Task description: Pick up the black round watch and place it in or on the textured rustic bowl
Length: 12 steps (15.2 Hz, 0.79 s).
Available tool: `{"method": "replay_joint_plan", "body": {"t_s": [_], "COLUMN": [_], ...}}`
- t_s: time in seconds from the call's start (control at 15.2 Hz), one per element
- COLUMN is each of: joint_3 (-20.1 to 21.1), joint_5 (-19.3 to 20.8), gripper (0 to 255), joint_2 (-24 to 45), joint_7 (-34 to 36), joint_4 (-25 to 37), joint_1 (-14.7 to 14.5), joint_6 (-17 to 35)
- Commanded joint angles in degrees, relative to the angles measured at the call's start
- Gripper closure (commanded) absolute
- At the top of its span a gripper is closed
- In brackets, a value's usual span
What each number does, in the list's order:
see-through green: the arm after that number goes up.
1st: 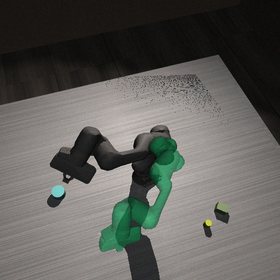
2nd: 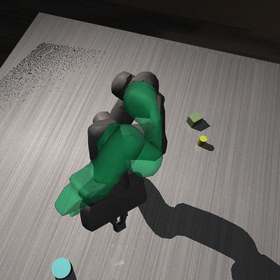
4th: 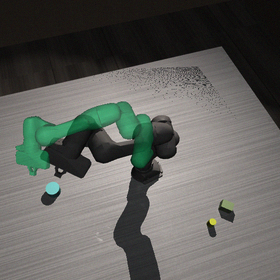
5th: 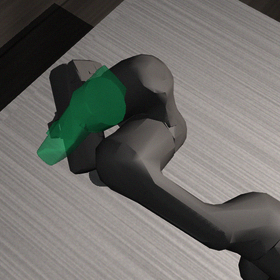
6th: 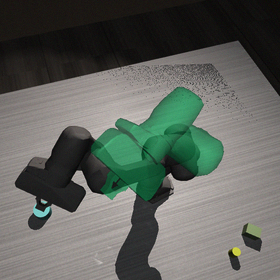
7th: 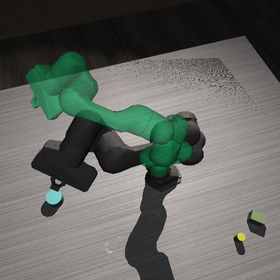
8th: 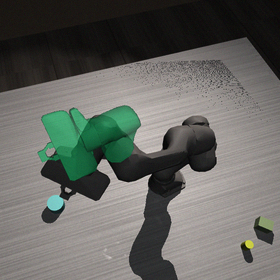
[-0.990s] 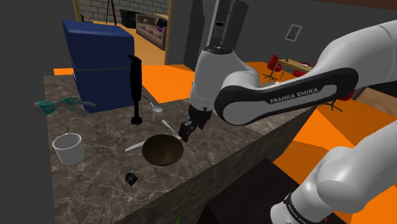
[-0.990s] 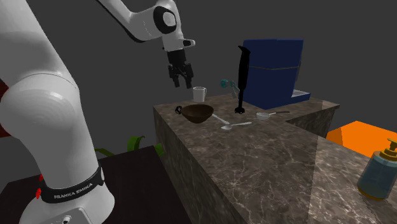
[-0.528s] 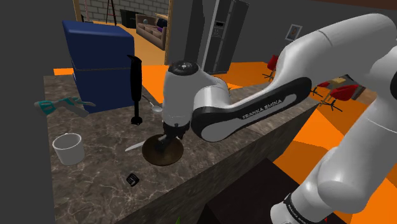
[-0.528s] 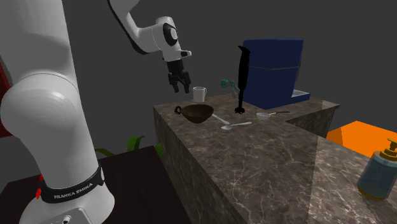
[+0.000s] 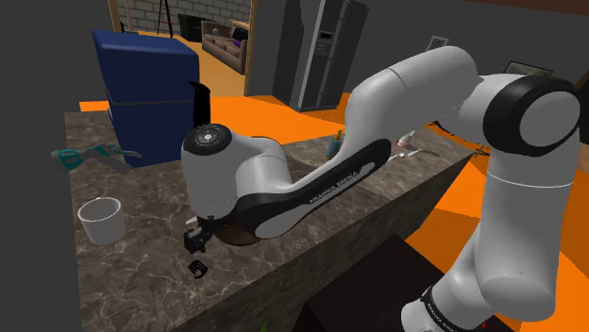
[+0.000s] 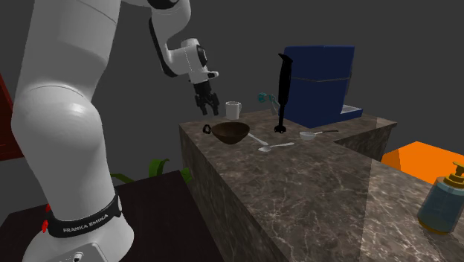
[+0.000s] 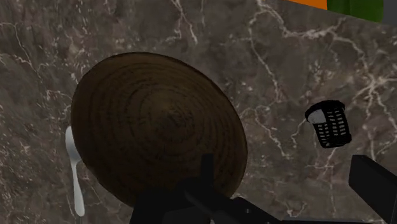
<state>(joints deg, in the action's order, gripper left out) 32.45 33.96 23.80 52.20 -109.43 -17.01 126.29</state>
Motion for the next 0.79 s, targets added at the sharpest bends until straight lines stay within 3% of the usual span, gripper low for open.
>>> {"method": "replay_joint_plan", "body": {"t_s": [0.0,0.33,0.73], "joint_3": [-1.0,-3.6,-5.1], "joint_5": [2.7,7.1,8.9], "gripper": [0,0,0], "joint_2": [4.1,14.5,17.3], "joint_7": [2.1,4.6,5.5], "joint_4": [3.7,15.2,15.3], "joint_1": [-2.7,-9.4,-9.6], "joint_6": [-0.8,-3.9,-1.3]}}
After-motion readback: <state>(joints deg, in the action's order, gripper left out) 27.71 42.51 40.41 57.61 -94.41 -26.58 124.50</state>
